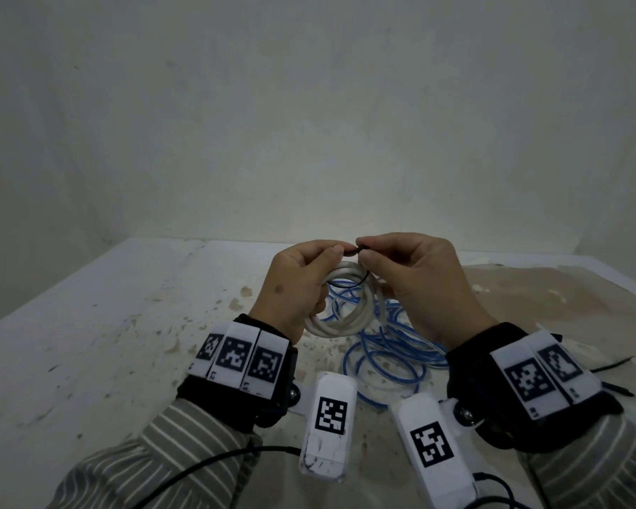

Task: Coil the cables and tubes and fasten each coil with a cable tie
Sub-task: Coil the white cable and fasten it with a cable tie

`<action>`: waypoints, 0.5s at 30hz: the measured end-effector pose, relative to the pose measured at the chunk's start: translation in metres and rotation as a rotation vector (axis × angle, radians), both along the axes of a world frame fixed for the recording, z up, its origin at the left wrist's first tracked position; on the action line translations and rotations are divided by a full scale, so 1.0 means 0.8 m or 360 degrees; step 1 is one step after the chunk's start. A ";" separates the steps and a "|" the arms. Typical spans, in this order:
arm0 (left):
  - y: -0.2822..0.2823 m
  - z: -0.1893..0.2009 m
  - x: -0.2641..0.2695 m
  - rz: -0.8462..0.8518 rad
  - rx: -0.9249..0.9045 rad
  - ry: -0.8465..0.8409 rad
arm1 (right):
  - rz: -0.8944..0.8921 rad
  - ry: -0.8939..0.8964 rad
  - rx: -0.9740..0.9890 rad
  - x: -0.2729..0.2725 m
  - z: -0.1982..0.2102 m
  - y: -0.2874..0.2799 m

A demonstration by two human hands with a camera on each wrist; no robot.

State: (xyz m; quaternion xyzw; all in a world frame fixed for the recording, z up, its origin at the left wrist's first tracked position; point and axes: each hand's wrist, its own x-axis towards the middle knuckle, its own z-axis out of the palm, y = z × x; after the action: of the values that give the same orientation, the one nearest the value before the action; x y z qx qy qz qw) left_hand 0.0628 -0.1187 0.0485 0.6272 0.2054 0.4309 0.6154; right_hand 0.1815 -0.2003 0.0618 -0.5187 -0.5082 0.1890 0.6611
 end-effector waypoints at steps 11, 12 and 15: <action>0.000 0.005 -0.001 -0.0067 0.0094 0.0058 | 0.0005 -0.0074 -0.0058 -0.001 0.005 0.002; 0.001 0.006 -0.001 -0.0074 0.0087 0.0047 | 0.0014 -0.0099 -0.0067 -0.001 0.008 0.003; 0.006 0.008 -0.008 -0.0082 0.0016 -0.0017 | 0.0090 -0.0160 -0.0142 0.002 0.017 0.005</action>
State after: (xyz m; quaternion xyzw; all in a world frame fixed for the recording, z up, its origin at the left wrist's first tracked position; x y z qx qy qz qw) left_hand 0.0568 -0.1141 0.0551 0.6331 0.1836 0.4192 0.6243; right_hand 0.1835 -0.1962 0.0754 -0.5419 -0.5461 0.2037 0.6055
